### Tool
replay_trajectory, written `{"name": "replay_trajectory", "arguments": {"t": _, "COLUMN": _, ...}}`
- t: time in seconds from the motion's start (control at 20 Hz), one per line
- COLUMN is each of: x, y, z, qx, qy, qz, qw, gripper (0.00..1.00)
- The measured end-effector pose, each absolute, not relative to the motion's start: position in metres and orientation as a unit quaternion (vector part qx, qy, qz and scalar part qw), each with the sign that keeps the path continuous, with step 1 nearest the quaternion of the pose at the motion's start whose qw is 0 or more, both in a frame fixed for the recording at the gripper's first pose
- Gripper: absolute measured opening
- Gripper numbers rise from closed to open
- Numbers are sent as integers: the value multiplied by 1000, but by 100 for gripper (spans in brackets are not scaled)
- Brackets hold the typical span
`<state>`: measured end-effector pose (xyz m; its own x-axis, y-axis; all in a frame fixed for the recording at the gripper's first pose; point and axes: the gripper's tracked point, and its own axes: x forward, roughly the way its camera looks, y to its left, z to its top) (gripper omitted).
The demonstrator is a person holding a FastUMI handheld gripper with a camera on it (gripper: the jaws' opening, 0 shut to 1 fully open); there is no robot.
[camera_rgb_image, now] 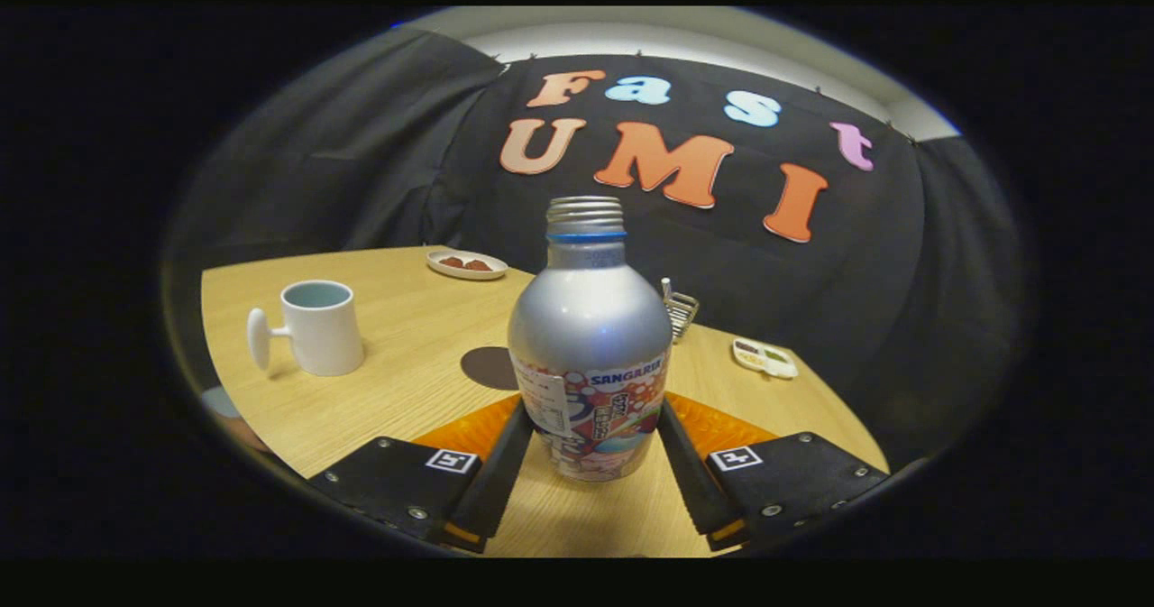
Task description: Take the bottle from table, then pour the juice into the cup, finally place the bottle on the coaster
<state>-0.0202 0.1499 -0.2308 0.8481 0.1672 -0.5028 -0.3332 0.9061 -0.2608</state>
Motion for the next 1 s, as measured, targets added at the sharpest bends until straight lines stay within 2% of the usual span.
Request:
{"name": "replay_trajectory", "arguments": {"t": 0.55, "x": 11, "y": 180, "z": -208, "qx": -347, "qy": 189, "qz": 122, "qw": 911, "gripper": 78}}
{"name": "replay_trajectory", "arguments": {"t": 1.0, "x": 20, "y": 204, "z": -198, "qx": -501, "qy": 122, "qz": 121, "qw": 848, "gripper": 77}}
